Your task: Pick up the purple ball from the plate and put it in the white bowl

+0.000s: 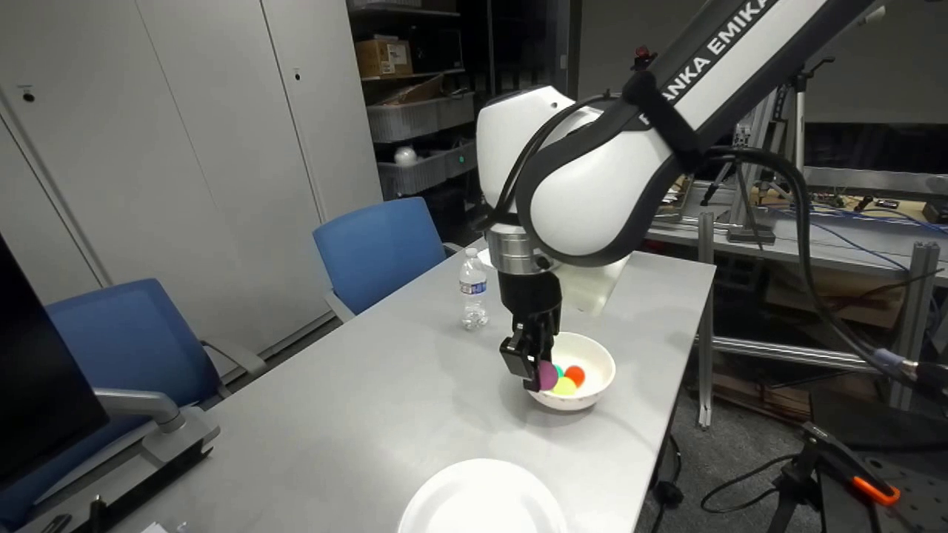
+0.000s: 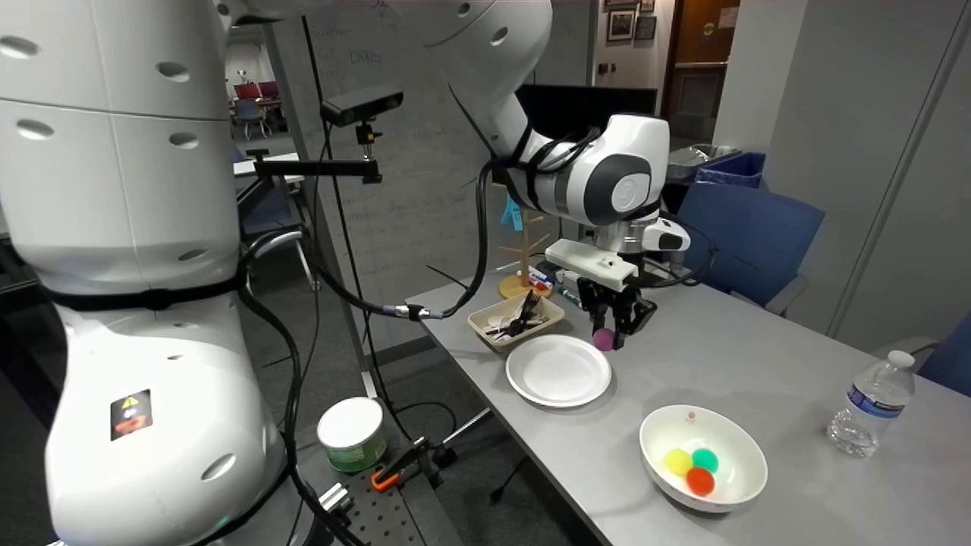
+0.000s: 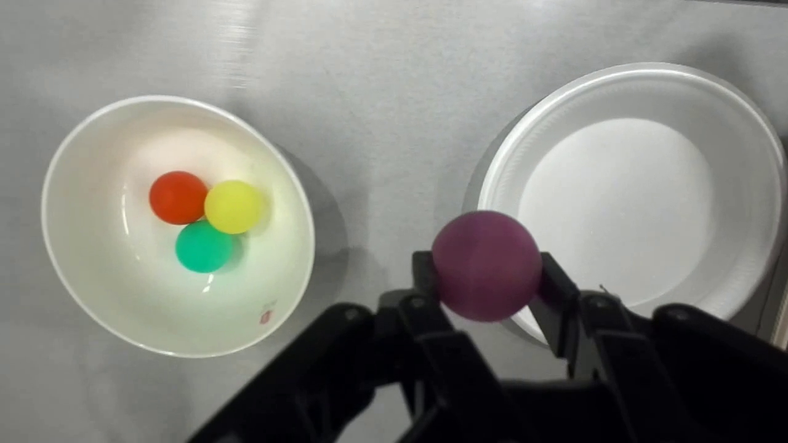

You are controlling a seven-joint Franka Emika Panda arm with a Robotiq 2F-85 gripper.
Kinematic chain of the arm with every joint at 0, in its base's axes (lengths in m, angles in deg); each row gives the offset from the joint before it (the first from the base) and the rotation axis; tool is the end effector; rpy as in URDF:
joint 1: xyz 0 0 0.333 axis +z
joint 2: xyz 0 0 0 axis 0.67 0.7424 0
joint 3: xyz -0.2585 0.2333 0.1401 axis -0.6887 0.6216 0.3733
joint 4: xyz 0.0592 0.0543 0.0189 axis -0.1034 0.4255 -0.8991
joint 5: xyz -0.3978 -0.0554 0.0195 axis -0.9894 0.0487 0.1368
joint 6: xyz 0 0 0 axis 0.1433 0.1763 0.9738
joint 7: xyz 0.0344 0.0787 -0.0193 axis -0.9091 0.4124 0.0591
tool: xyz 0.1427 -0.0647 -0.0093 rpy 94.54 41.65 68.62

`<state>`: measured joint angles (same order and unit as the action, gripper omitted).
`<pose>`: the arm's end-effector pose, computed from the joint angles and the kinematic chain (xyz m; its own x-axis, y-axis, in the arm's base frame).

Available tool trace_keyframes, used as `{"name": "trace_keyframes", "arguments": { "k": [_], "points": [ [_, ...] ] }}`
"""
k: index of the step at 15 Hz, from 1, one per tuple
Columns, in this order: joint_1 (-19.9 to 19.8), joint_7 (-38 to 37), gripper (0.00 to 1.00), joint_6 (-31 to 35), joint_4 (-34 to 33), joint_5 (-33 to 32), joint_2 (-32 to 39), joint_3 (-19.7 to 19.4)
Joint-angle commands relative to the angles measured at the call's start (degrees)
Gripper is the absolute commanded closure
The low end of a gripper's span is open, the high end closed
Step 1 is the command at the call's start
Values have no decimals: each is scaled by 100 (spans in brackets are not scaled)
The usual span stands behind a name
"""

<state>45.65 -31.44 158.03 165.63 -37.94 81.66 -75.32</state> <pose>0.5682 0.0376 0.2751 0.9970 0.0598 -0.0483 0.0613 -0.9977 0.0297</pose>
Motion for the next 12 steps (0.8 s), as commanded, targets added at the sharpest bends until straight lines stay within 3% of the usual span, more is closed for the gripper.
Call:
{"name": "trace_keyframes", "arguments": {
  "k": [1, 6, 7, 12],
  "points": [
    [-48, -4, 59, -17, 23, -10, -56, 32],
    [-50, -3, 59, -12, 91, -9, -109, 35],
    [-50, -3, 84, -12, 91, -9, -109, 35],
    [-245, -115, 84, 53, -171, 20, -17, -173]
  ]
}}
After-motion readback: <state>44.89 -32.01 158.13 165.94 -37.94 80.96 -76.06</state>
